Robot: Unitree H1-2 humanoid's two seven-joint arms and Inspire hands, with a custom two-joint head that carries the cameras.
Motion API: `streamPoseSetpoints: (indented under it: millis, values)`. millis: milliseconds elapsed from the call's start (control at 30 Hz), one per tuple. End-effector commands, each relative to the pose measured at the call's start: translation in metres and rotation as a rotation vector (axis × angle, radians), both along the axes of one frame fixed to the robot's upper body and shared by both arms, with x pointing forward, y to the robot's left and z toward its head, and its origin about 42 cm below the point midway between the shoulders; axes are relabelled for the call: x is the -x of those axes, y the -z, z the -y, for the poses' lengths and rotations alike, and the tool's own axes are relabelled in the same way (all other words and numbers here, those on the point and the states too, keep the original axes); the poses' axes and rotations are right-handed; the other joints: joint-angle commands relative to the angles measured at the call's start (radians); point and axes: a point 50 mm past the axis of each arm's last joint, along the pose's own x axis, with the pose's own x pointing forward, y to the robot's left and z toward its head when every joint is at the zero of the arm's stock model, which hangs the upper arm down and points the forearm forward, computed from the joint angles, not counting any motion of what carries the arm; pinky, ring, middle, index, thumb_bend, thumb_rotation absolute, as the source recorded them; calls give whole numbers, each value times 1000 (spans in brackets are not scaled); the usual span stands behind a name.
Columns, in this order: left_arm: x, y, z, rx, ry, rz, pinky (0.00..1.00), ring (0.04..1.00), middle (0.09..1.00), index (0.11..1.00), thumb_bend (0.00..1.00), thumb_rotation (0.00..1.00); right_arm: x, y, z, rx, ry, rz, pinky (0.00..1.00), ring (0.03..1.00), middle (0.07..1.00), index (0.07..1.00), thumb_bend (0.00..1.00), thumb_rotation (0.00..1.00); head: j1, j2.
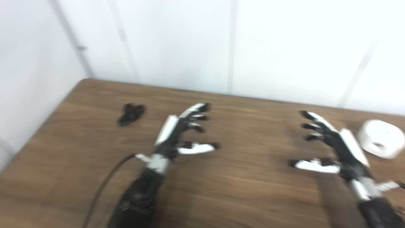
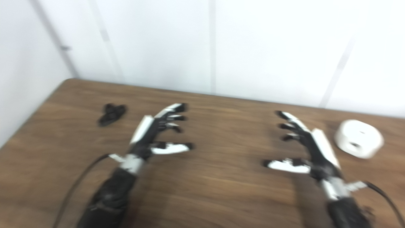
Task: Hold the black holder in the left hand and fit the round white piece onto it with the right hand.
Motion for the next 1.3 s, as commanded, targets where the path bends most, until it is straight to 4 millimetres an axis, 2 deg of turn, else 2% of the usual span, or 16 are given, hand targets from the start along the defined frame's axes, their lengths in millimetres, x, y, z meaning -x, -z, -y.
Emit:
streamPoseSetpoints:
  millis: [0,67,167,300,400,567,667,800,1000,1167,1267]
  values:
    - [-9,-14,5,-1,-1,65,585,787,867,868,779,119,0,-17,4,-10,-14,49,658,826,909,892,817,153,59,-16]
    - [-11,-12,10,-3,2,61,589,781,856,852,783,106,1,-18,5,-15,-14,47,684,831,910,897,803,114,69,-20]
    - [-13,-10,14,-29,22,48,616,771,834,822,773,107,2,-21,3,-6,-17,76,671,807,900,892,800,14,74,-25]
    - [-13,-8,13,-73,22,52,597,754,799,799,774,124,2,-22,-2,5,-17,90,661,796,864,875,823,0,67,-31]
    - [-13,-9,11,-74,21,45,616,776,814,804,787,137,3,-21,-3,2,-7,79,713,817,874,883,817,0,70,-32]
    - [-12,-15,7,-94,38,36,639,791,821,807,817,124,5,-19,-3,8,-2,76,732,834,891,896,803,0,67,-34]
    - [-12,-18,6,-73,30,45,599,776,820,806,814,119,5,-18,-2,10,-2,77,727,830,886,890,809,0,71,-36]
    - [-11,-26,2,-36,10,97,527,709,782,774,754,38,5,-15,0,11,-4,72,723,834,888,879,796,13,73,-38]
    - [-14,-46,-14,-55,-26,149,507,642,731,719,693,0,4,-14,1,6,-7,70,691,818,882,864,792,3,73,-37]
    - [-15,-63,-30,-115,-32,143,529,635,707,694,681,12,4,-15,4,5,-10,74,695,818,880,859,789,11,74,-39]
    - [-16,-73,-41,-128,-22,150,561,676,725,704,705,8,3,-15,5,4,-11,75,704,824,879,856,782,21,72,-36]
